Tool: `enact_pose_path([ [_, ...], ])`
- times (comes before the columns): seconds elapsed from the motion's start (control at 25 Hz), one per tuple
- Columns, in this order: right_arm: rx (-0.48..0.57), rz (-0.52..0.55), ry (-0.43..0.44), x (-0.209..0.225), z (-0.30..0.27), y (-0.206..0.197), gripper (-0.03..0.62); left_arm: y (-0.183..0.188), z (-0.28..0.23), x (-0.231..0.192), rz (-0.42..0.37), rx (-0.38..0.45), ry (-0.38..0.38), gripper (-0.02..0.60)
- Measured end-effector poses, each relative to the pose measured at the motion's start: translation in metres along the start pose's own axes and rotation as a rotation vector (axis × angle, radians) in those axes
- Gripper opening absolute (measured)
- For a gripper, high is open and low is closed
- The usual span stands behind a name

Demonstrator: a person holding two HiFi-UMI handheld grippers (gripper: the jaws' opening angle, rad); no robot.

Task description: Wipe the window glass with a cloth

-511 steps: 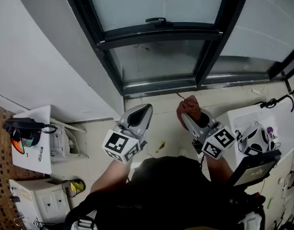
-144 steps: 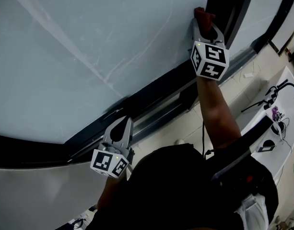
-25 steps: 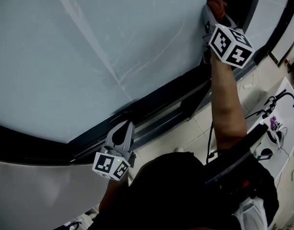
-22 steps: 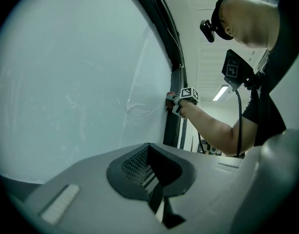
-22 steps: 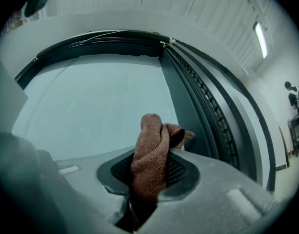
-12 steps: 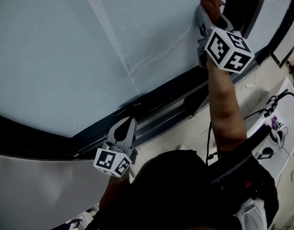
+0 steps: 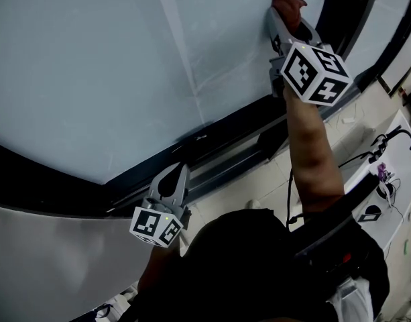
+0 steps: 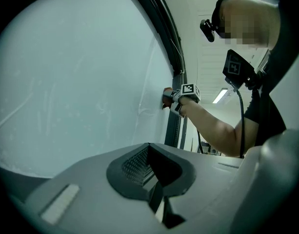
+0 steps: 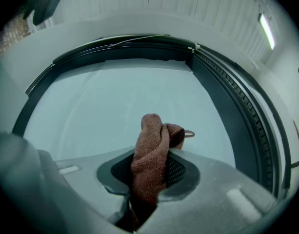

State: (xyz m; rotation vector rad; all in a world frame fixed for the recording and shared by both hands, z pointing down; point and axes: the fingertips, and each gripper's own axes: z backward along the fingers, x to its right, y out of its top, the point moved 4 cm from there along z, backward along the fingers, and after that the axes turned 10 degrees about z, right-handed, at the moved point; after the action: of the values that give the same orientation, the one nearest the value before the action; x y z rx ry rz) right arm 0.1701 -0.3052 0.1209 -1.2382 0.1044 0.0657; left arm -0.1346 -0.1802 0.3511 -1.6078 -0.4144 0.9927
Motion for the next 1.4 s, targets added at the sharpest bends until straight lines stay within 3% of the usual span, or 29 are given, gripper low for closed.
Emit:
enact_pose_path([
  [0.96,0.081,0.010,0.155,-0.132,0.012,0.031,0.081,0.009,0.065,-0.023,-0.034,0.026,0.052,0.017],
  [1.4,0.093,0.099,0.243,-0.178,0.016,0.038,0.081,0.011,0.076,-0.022,-0.032,0.050,0.072,0.017],
])
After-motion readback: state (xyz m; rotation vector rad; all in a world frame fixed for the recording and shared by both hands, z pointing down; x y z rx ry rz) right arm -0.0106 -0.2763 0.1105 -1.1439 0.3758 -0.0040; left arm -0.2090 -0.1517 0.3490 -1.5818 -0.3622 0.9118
